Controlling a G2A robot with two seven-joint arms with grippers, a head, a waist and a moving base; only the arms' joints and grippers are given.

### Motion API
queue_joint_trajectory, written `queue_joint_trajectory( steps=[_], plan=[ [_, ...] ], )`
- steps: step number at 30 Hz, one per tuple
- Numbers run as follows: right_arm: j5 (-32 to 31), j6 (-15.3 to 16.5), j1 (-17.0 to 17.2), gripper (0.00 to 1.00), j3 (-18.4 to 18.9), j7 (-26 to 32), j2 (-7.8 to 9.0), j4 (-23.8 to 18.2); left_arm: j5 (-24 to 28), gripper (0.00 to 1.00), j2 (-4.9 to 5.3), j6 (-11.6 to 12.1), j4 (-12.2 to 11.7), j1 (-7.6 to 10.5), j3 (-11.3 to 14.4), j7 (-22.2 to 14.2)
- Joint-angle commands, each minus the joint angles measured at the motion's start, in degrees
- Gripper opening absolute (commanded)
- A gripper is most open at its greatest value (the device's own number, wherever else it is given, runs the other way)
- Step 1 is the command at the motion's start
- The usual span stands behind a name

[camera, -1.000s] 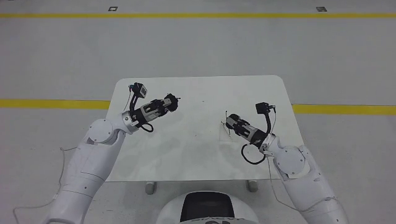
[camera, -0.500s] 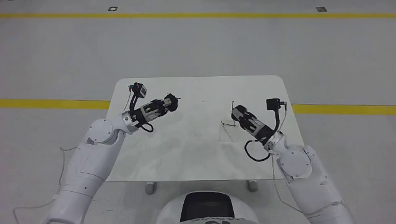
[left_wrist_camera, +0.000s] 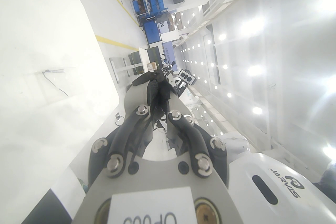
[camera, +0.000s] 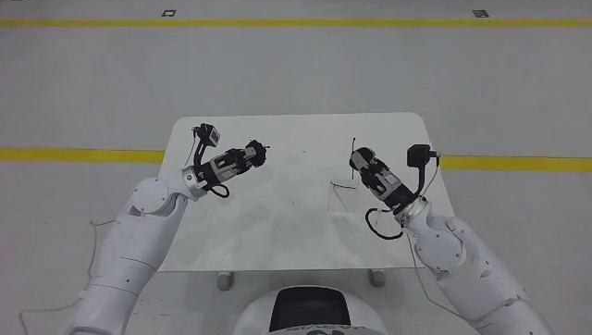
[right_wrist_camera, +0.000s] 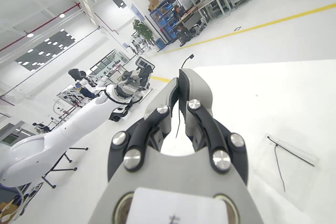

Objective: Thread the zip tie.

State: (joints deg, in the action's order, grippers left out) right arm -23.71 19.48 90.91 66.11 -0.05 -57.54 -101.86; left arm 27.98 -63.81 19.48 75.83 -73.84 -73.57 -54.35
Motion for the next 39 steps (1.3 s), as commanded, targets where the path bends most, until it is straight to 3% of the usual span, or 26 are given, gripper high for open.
queue_joint_trajectory(
  steps=[1,8,11,14,19,23,28,36,39],
  plan=[
    [0.0,0.0,0.0,0.0,0.1,0.3,-0.05,0.0,0.0,0.0,0.0,0.0,0.0,0.0,0.0,0.0],
    [-1.0,0.0,0.0,0.0,0.3,-0.7,-0.11,0.0,0.0,0.0,0.0,0.0,0.0,0.0,0.0,0.0],
    [-0.8,0.0,-0.1,0.0,-2.6,-6.5,-0.67,-1.8,0.0,0.0,0.0,0.0,0.0,0.0,0.0,0.0],
    [-5.1,0.0,-2.3,0.0,-6.9,-14.9,-0.98,-0.5,0.0,0.0,0.0,0.0,0.0,0.0,0.0,0.0],
    [-9.5,0.0,-9.2,0.0,-16.9,-27.8,-1.31,5.1,0.0,0.0,0.0,0.0,0.0,0.0,0.0,0.0],
    [-10.2,0.0,-16.0,0.0,-24.5,-34.7,-1.62,10.2,0.0,0.0,0.0,0.0,0.0,0.0,0.0,0.0],
    [-6.6,0.0,-24.1,0.0,-33.7,-39.4,-2.31,15.5,0.0,0.0,0.0,0.0,0.0,0.0,0.0,0.0],
    [-6.6,0.0,-24.1,0.0,-33.7,-39.4,-2.31,15.5,0.0,0.0,-0.01,-0.1,0.0,-0.06,0.0,0.3],
    [-8.4,-0.3,-23.6,0.0,-32.7,-41.0,-2.41,15.4,-0.3,0.0,-0.11,-1.0,1.2,-1.18,1.5,0.5]
  ],
)
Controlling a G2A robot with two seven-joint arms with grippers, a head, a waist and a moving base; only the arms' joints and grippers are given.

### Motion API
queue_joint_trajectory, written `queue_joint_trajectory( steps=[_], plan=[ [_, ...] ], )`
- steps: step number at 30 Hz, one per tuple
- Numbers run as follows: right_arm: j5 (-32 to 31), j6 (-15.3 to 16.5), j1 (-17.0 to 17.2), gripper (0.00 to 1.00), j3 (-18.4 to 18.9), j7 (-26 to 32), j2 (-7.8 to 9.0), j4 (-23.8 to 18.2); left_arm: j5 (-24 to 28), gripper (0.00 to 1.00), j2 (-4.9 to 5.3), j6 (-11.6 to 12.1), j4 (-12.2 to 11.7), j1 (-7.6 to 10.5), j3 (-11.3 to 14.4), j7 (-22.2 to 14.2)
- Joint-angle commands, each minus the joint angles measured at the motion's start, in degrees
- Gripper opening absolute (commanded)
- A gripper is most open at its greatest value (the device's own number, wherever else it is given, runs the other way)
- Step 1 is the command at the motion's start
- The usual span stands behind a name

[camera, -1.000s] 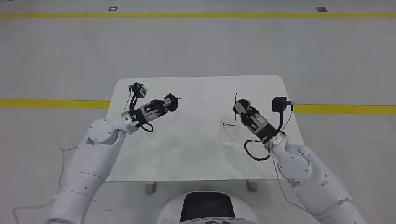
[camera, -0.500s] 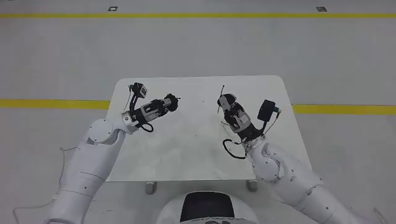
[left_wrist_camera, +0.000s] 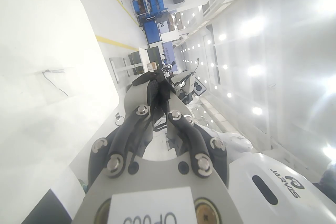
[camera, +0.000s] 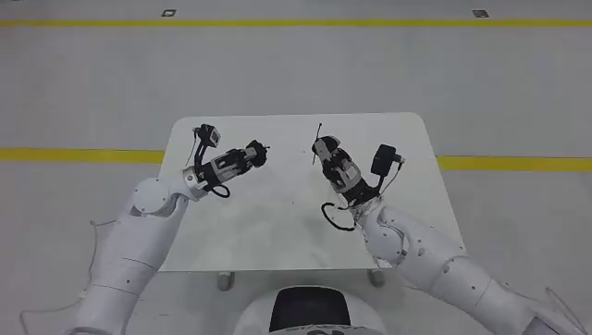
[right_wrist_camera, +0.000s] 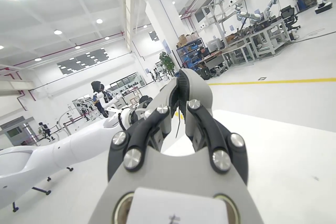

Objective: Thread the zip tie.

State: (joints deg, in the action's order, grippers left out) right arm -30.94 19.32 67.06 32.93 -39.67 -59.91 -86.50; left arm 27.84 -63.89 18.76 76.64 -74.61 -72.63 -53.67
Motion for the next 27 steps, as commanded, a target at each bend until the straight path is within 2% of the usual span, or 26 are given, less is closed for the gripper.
queue_joint_trajectory(
  steps=[1,8,14,18,22,27],
  plan=[
    [-3.0,-0.2,0.9,0.0,0.8,-2.4,-0.13,0.7,-0.2,0.0,-0.06,-0.4,0.9,-0.85,1.2,-0.1],
    [-11.5,0.2,2.5,0.0,1.1,-11.4,-1.49,5.6,1.8,0.0,-0.42,-1.6,3.2,-3.51,4.4,1.4],
    [-13.4,0.2,2.1,0.0,-0.9,-16.7,-2.98,9.7,0.6,0.0,-0.54,-3.0,4.3,-4.5,6.3,4.1],
    [-12.7,0.2,1.4,0.0,-2.7,-18.1,-3.75,11.9,0.7,0.0,-0.76,-2.9,4.4,-4.88,7.7,6.1],
    [-10.9,0.2,0.2,0.0,-4.3,-17.0,-4.24,13.0,1.2,0.0,-0.9,-1.4,5.0,-5.21,8.1,8.3],
    [-10.9,0.2,0.2,0.0,-4.3,-17.0,-4.24,13.0,1.0,0.0,-0.87,-1.2,5.1,-5.18,8.0,8.3]
  ],
)
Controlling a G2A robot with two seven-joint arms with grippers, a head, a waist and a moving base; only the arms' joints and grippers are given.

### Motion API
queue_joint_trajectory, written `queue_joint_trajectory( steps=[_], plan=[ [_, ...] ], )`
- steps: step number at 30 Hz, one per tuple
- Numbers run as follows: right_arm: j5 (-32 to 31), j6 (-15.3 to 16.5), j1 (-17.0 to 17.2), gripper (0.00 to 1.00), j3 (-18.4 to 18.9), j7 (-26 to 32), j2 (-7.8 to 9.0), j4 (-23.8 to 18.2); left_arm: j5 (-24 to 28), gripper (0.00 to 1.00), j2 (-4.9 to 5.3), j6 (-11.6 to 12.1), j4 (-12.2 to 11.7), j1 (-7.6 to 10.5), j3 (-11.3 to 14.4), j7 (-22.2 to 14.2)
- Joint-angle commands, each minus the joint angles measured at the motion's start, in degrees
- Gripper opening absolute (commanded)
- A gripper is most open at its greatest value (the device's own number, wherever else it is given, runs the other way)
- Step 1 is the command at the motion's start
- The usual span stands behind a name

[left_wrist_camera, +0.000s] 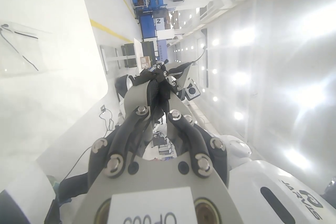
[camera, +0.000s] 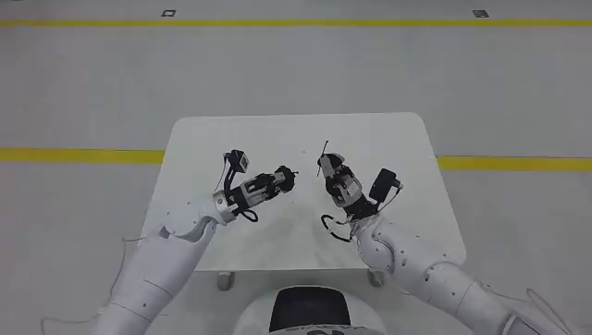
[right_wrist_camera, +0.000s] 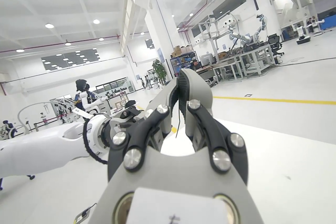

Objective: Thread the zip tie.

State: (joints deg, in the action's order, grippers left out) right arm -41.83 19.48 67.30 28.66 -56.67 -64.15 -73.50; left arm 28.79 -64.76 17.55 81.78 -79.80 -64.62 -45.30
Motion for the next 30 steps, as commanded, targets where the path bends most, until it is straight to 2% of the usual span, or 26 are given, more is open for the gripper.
queue_joint_trajectory(
  steps=[1,6,8,9,11,15,21,25,30],
  plan=[
    [0.0,0.0,0.0,0.0,0.0,0.0,0.0,0.0,0.0,0.0,0.0,0.0,0.0,0.0,0.0,0.0],
    [0.3,-0.6,0.2,0.0,0.3,0.3,-0.03,-0.1,-0.2,0.0,-0.03,-0.2,0.0,-0.13,0.1,0.7],
    [0.6,-2.1,0.9,0.0,1.1,0.9,-0.38,-0.5,-2.2,0.0,-0.11,-0.1,0.8,-0.9,1.0,3.3],
    [1.0,-2.4,1.4,0.0,1.4,0.4,-0.62,-0.5,-3.7,0.0,-0.12,-0.4,0.6,-1.34,1.0,5.7],
    [1.3,-2.8,2.1,0.0,1.5,-0.7,-1.25,0.1,-8.2,0.0,-0.21,-0.7,1.9,-2.1,2.0,10.2],
    [2.1,-2.8,2.8,0.0,1.1,-2.5,-3.15,3.2,-10.5,0.0,-0.39,-1.4,3.5,-3.53,3.0,15.8],
    [3.1,-1.5,2.6,0.0,0.6,-2.5,-5.73,7.3,-12.5,0.0,-0.42,-1.9,5.4,-4.81,3.9,18.4],
    [3.7,0.0,2.5,0.0,1.0,-2.7,-7.24,9.6,-13.0,0.0,-0.49,-1.7,5.5,-5.28,4.5,19.4],
    [5.8,0.0,2.5,0.0,0.7,-2.2,-8.52,9.9,-14.0,0.0,-0.61,-1.6,5.0,-5.49,5.2,21.3]
  ],
)
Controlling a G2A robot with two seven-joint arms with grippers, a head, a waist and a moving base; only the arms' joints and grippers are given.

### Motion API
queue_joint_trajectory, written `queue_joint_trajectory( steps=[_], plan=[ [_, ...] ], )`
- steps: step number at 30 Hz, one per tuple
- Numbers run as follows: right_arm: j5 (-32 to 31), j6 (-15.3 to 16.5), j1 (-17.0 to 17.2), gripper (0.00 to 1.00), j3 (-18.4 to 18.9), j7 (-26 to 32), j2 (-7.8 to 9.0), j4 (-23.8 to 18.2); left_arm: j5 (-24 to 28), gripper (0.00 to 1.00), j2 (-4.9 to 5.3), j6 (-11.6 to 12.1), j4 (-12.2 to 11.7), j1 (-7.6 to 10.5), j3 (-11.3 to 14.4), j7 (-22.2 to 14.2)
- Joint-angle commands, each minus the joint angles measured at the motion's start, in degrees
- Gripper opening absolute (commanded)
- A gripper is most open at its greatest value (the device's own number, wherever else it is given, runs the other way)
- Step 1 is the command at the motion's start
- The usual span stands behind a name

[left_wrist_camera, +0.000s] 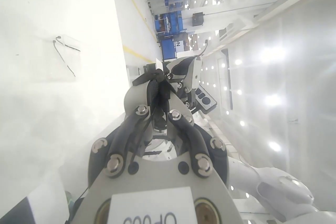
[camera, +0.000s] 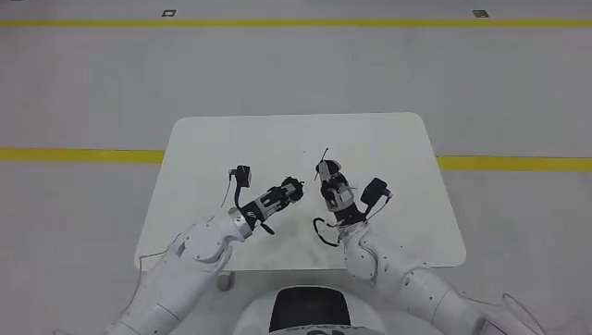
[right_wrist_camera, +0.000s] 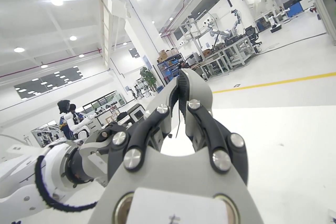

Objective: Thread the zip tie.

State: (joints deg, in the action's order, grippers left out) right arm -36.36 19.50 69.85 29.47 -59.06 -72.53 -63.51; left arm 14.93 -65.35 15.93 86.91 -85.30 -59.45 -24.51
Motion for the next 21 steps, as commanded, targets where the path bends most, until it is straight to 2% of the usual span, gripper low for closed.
queue_joint_trajectory(
  steps=[1,4,21],
  plan=[
    [0.4,0.0,-0.1,0.0,-0.3,0.3,-0.26,0.0,-0.3,0.0,-0.06,0.2,-0.2,0.01,0.2,1.0],
    [0.1,0.0,-0.2,0.0,-0.5,-0.1,-0.39,0.1,-0.5,0.0,-0.14,1.2,-0.3,-0.05,0.5,1.8],
    [0.1,0.0,-0.2,0.0,-0.5,-0.1,-0.39,0.1,-0.5,0.0,-0.14,1.2,-0.3,-0.05,0.5,1.8]
  ],
)
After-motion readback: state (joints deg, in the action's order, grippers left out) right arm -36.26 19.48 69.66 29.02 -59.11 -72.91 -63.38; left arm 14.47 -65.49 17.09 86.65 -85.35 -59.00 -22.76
